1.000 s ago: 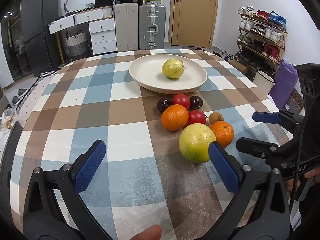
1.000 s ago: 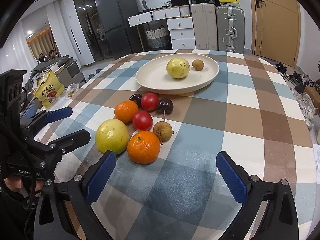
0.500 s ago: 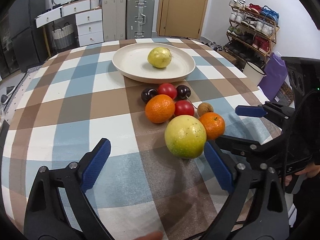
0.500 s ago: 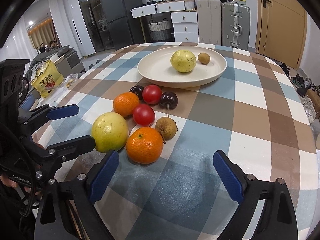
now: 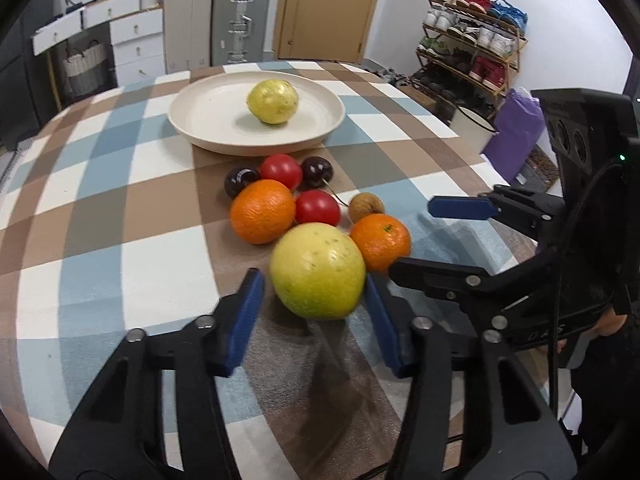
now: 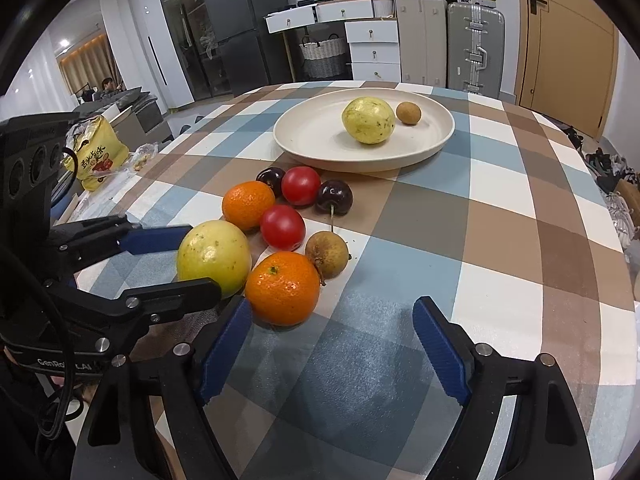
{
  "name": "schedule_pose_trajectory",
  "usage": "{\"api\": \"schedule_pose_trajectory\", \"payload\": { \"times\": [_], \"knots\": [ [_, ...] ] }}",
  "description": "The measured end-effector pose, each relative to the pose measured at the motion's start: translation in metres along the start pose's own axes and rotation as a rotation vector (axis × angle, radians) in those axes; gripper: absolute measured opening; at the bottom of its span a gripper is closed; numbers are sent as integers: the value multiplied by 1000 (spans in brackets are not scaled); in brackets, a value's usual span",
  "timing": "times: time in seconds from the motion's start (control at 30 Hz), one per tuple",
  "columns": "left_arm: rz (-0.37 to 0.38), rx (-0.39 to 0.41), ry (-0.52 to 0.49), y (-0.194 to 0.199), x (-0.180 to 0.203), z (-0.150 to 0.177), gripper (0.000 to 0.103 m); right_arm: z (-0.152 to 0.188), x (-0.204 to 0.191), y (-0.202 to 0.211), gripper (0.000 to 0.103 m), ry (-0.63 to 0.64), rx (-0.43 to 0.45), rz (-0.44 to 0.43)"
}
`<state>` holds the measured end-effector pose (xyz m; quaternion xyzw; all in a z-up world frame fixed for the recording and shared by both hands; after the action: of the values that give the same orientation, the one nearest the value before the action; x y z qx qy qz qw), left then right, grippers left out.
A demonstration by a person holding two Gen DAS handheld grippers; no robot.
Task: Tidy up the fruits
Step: 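Close the left tool on the yellow pomelo while the right tool grasps the mandarin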
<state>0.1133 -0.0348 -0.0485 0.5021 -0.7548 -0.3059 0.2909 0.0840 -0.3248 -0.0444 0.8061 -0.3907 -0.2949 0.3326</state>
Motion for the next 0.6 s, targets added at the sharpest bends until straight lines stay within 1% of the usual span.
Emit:
{"api": "schedule_pose_trajectory", "payload": {
  "times": [0.27,0.33,0.47,0.53,0.6],
  "knots": [
    [15,29,16,4,-2,3,45,0,-2,-2,84,9,-8,-18],
    [8,39,21,7,-4,4,45,-1,-4,-4,81,16,-14,-24],
    [0,49,32,13,-8,7,45,-2,-9,-7,79,27,-19,-33],
    [-8,53,38,16,-10,8,45,-3,-11,-10,74,30,-26,-31],
    [-8,55,42,17,-12,8,44,-3,-14,-11,72,36,-30,-30]
  ]
}}
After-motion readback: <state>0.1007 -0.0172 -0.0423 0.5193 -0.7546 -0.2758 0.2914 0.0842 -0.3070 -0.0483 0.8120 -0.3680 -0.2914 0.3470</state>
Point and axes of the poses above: each gripper's, at about its wrist camera, not at the fingertips, and y roughly against the way its jaws point, x to its right, z to its underside, the point moved 2 cm from there along -y, roughly the way its jaws point, and after that the axes turned 5 degrees about -y, right-handed, at the moved point
